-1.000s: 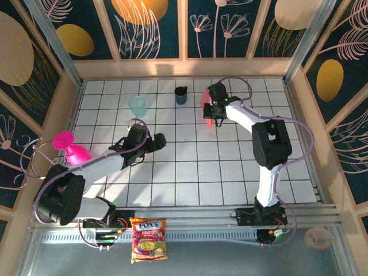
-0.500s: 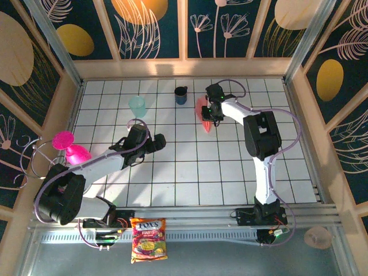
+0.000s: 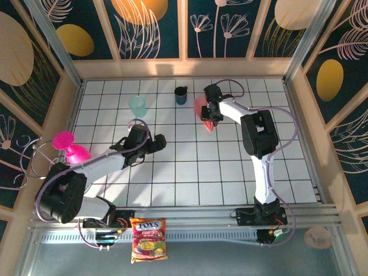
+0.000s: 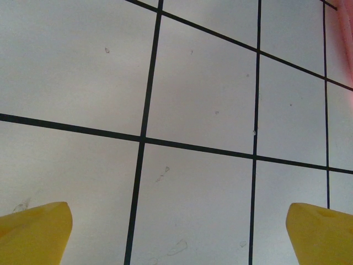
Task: Fold a paper plane with a square sheet of paper (pick it up from the middle)
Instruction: Move the paper plane to the top-center of the table.
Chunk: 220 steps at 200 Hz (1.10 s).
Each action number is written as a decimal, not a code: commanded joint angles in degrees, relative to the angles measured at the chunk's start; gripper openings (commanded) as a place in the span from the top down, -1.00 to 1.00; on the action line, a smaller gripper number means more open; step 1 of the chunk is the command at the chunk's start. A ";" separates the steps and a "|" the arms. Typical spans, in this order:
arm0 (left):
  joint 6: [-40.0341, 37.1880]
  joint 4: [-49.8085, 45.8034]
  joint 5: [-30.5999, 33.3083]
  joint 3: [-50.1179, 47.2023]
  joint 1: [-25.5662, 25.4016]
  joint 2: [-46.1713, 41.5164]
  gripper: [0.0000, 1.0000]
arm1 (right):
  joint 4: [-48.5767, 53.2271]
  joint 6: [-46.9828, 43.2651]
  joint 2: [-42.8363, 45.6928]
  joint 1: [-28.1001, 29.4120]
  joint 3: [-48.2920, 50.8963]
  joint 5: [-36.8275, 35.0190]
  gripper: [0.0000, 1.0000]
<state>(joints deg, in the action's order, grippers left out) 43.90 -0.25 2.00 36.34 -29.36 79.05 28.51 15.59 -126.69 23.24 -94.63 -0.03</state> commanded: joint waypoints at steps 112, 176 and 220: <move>-1.58 -2.47 7.08 5.40 0.01 -2.55 -0.97 | 0.21 7.26 11.55 1.46 0.85 -7.07 -0.08; -10.68 2.02 28.72 8.95 1.56 -6.45 -0.98 | -15.84 9.70 39.16 -3.18 25.08 -19.38 -0.49; -17.05 11.56 29.51 5.44 8.71 -8.21 -0.98 | -27.93 9.65 55.19 -8.13 44.24 -32.23 -0.68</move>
<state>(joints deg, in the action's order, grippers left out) 32.42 4.21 27.42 44.14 -23.92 71.57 8.75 24.56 -76.23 16.58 -58.17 -20.62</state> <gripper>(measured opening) 0.988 0.803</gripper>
